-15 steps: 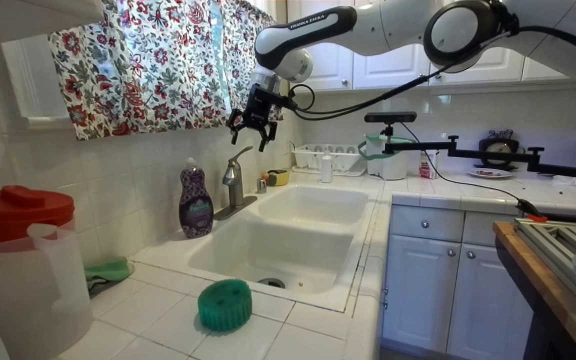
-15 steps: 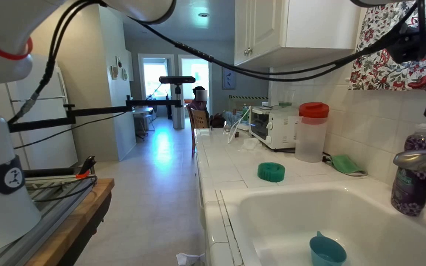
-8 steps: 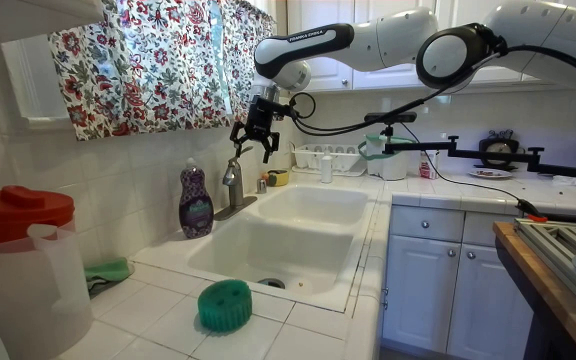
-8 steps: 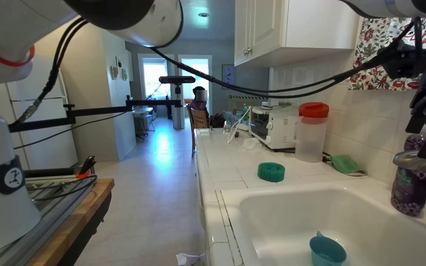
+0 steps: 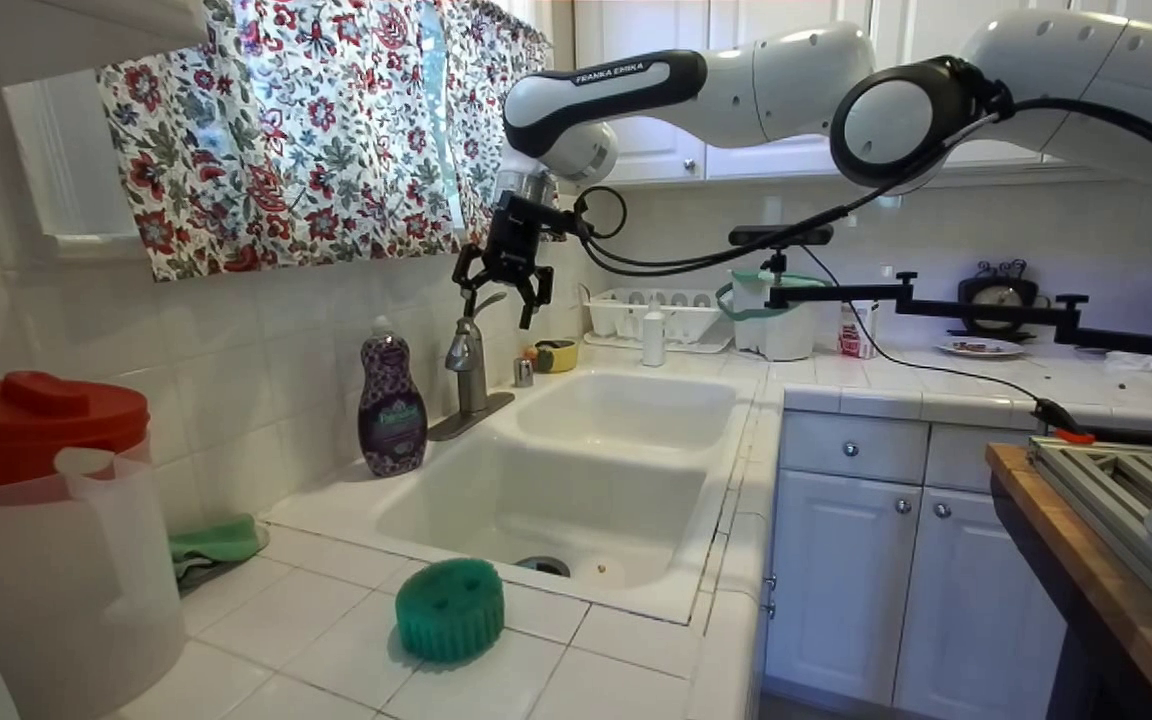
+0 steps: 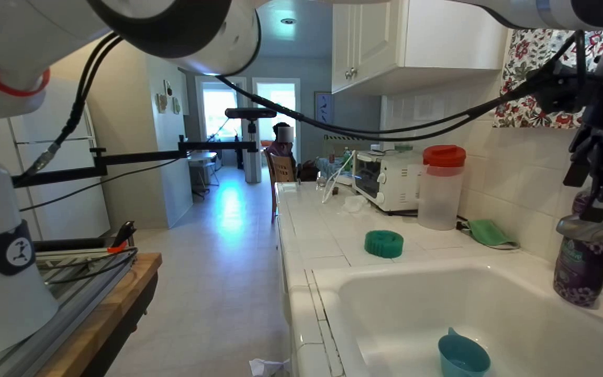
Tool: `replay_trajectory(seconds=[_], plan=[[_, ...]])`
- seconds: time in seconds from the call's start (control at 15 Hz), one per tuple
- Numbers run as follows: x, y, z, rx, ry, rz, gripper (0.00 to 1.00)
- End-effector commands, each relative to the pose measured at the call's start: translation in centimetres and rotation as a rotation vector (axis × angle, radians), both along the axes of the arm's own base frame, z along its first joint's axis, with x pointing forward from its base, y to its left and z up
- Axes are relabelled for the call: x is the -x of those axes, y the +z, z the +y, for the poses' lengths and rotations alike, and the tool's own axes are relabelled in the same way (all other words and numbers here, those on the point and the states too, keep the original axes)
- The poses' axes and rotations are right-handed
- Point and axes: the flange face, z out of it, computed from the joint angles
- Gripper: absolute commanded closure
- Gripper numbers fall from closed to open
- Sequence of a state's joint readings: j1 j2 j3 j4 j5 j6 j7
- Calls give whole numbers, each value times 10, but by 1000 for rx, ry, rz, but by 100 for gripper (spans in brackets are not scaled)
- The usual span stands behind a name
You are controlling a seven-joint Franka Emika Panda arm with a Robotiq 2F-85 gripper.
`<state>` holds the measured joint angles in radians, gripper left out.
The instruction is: Push the faucet to the center of the sink then push the faucet handle upwards.
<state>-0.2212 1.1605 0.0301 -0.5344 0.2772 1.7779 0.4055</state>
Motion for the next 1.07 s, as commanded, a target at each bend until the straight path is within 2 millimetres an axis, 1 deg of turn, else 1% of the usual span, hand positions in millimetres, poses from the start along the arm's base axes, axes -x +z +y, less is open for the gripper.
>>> replay_trajectory(seconds=[0.0, 0.2, 0.27, 0.33, 0.4, 0.6, 0.67, 1.0], plan=[[-1, 4, -5, 6, -16, -16, 0], [-5, 9, -12, 34, -51, -67, 0], [-6, 13, -15, 43, -58, -85, 0], [-8, 17, -15, 52, -64, -103, 25], [-9, 19, -15, 62, -59, -119, 26], [-13, 20, -12, 87, -41, -159, 51], [-14, 19, -10, 86, -31, -167, 58], [-24, 8, 0, 59, 9, -256, 95]])
